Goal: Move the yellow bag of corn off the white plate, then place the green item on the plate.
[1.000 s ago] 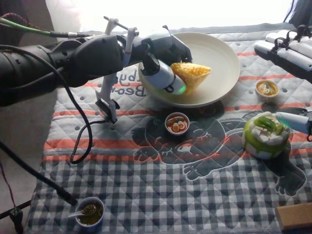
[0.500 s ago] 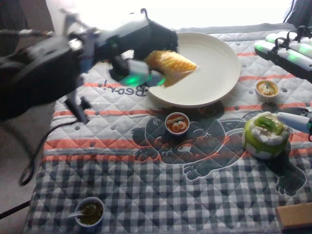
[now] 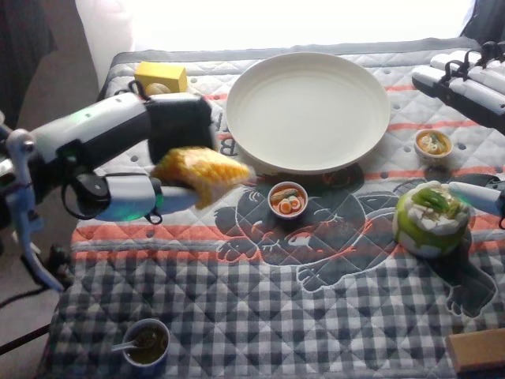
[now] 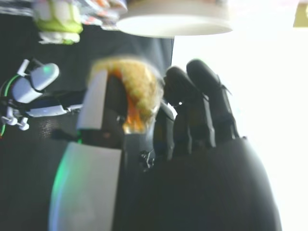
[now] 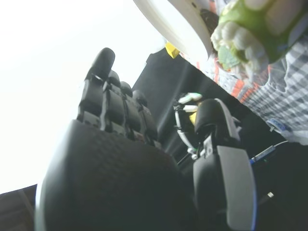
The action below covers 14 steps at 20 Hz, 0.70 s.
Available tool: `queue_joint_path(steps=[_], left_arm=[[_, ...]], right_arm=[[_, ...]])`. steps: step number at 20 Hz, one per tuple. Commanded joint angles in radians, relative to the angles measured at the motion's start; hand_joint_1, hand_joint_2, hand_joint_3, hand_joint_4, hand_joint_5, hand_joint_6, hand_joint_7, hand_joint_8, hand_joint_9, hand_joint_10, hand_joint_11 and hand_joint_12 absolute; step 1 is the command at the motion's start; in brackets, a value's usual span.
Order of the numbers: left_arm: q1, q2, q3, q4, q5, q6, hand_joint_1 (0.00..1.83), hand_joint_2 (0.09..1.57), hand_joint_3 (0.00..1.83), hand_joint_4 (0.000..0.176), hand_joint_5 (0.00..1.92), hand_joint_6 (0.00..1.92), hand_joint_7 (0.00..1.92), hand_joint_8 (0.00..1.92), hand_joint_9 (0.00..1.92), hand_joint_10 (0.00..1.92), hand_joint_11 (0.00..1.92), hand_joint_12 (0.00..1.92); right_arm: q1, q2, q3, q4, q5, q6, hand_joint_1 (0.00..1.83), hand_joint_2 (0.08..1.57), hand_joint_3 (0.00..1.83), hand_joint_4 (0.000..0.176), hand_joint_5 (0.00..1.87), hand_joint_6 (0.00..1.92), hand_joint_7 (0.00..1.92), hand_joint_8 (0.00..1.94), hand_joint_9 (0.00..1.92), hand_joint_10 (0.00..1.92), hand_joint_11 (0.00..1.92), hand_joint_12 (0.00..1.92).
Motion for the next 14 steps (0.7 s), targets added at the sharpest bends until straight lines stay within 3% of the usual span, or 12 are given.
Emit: queue_joint_path(steps=[1, 3, 4, 5, 6, 8, 10, 11, 12, 13, 14], left_arm=[[0.007, 0.003, -0.002, 0.004, -0.137, -0.030, 1.12, 1.30, 0.00, 0.000, 0.21, 1.39, 0.24, 1.43, 0.16, 1.56, 0.12, 1.85], [0.040, 0.013, -0.016, 0.006, -0.148, -0.043, 1.06, 1.19, 0.00, 0.000, 0.17, 0.82, 0.21, 0.77, 0.11, 1.12, 0.00, 1.70], [0.055, 0.020, -0.025, 0.005, -0.155, -0.045, 0.93, 1.16, 0.00, 0.022, 0.18, 0.47, 0.23, 0.37, 0.11, 0.76, 0.00, 1.56], [0.068, 0.025, -0.033, 0.005, -0.161, -0.045, 0.85, 1.14, 0.00, 0.036, 0.21, 0.22, 0.23, 0.13, 0.12, 0.49, 0.00, 1.42], [0.080, 0.031, -0.040, 0.001, -0.168, -0.046, 0.78, 1.12, 0.00, 0.043, 0.18, 0.08, 0.15, 0.03, 0.07, 0.27, 0.00, 1.20], [0.119, 0.049, -0.058, -0.021, -0.199, -0.048, 0.71, 1.09, 0.00, 0.087, 0.09, 0.01, 0.03, 0.01, 0.01, 0.04, 0.00, 0.63], [0.159, 0.067, -0.069, -0.026, -0.258, -0.095, 0.66, 1.08, 0.00, 0.103, 0.03, 0.01, 0.00, 0.00, 0.00, 0.00, 0.00, 0.30], [0.181, 0.075, -0.074, -0.032, -0.313, -0.124, 0.60, 1.08, 0.00, 0.095, 0.02, 0.00, 0.00, 0.00, 0.00, 0.00, 0.00, 0.06], [0.187, 0.079, -0.078, -0.038, -0.336, -0.125, 0.59, 1.08, 0.00, 0.079, 0.01, 0.00, 0.00, 0.00, 0.00, 0.00, 0.00, 0.01], [0.193, 0.082, -0.081, -0.048, -0.374, -0.125, 0.59, 1.08, 0.00, 0.087, 0.00, 0.00, 0.00, 0.00, 0.00, 0.00, 0.00, 0.00], [0.195, 0.082, -0.082, -0.059, -0.404, -0.125, 0.61, 1.10, 0.01, 0.070, 0.00, 0.00, 0.00, 0.00, 0.00, 0.00, 0.00, 0.00]], right_arm=[[0.004, 0.002, 0.001, -0.003, 0.120, 0.003, 0.56, 1.32, 0.00, 0.000, 0.00, 0.00, 0.02, 0.00, 0.05, 0.01, 0.00, 0.61], [0.004, 0.002, 0.001, -0.003, 0.120, 0.004, 0.53, 1.32, 0.00, 0.000, 0.00, 0.00, 0.02, 0.00, 0.05, 0.00, 0.00, 0.51], [0.004, 0.003, 0.001, -0.004, 0.120, 0.004, 0.52, 1.32, 0.00, 0.000, 0.00, 0.00, 0.02, 0.00, 0.05, 0.00, 0.00, 0.57], [0.004, 0.003, 0.001, -0.004, 0.120, 0.004, 0.51, 1.32, 0.00, 0.000, 0.00, 0.00, 0.03, 0.00, 0.06, 0.01, 0.00, 0.63], [0.004, 0.004, 0.001, -0.004, 0.120, 0.004, 0.49, 1.32, 0.00, 0.000, 0.00, 0.00, 0.02, 0.00, 0.05, 0.00, 0.00, 0.65], [0.003, 0.004, 0.001, -0.004, 0.120, 0.005, 0.49, 1.31, 0.00, 0.000, 0.00, 0.00, 0.01, 0.00, 0.04, 0.00, 0.00, 0.61], [0.002, 0.004, 0.001, -0.004, 0.120, 0.007, 0.50, 1.32, 0.00, 0.000, 0.00, 0.00, 0.02, 0.00, 0.04, 0.01, 0.00, 0.61], [0.002, 0.004, 0.000, -0.004, 0.120, 0.013, 0.50, 1.32, 0.00, 0.000, 0.00, 0.00, 0.02, 0.00, 0.05, 0.01, 0.00, 0.62], [0.002, 0.004, -0.001, -0.004, 0.120, 0.015, 0.52, 1.31, 0.00, 0.000, 0.00, 0.00, 0.03, 0.00, 0.06, 0.01, 0.00, 0.69], [0.002, 0.005, -0.002, -0.007, 0.120, 0.019, 0.52, 1.31, 0.00, 0.000, 0.00, 0.00, 0.03, 0.00, 0.07, 0.01, 0.00, 0.70], [0.002, 0.006, -0.002, -0.012, 0.120, 0.021, 0.56, 1.29, 0.00, 0.000, 0.00, 0.00, 0.03, 0.00, 0.09, 0.02, 0.00, 0.77]])
